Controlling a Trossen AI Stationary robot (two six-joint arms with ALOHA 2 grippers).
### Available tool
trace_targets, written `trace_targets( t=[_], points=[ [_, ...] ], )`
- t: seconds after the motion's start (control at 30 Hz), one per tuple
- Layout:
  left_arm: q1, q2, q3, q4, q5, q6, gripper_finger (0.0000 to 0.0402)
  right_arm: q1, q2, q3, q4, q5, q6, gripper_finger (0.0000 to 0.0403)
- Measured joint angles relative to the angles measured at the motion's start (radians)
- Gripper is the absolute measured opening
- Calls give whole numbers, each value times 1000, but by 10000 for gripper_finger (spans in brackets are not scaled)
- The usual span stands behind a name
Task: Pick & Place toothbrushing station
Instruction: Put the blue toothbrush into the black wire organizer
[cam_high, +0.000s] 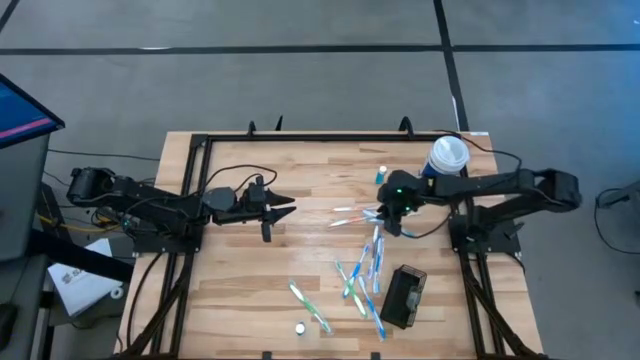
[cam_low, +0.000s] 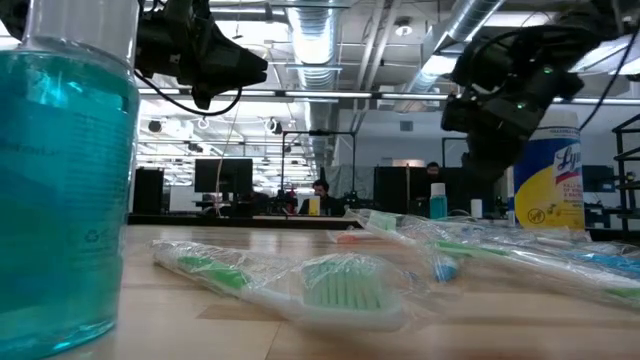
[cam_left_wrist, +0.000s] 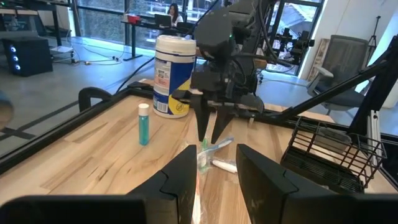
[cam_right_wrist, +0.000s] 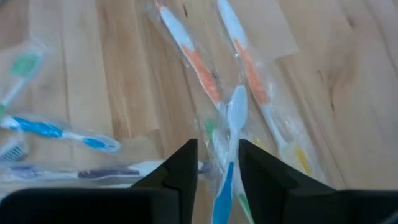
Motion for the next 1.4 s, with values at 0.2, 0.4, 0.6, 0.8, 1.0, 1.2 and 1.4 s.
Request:
trace_targets(
  t=[0.2,0.4,0.6,0.8,1.0,1.2,1.4],
  points=[
    [0,0,0,-1,0,0,108,0,101,75,-72,1,-8,155],
    [0,0,0,-2,0,0,108,0,182,111,-95,2,-3,171],
    [0,0,0,-2,0,0,108,0,219,146,-115,5,-9,158],
    [0,0,0,-2,0,0,108,2,219,162,-163,53,-11,123],
    [0,0,0,-3,0,0,108,10,219,162,-174,57,-11,92],
    [0,0,0,-6,0,0,108,29,219,162,-178,103,-23,53],
    [0,0,0,-7,0,0,108,47,219,162,-178,138,-26,8]
  ],
)
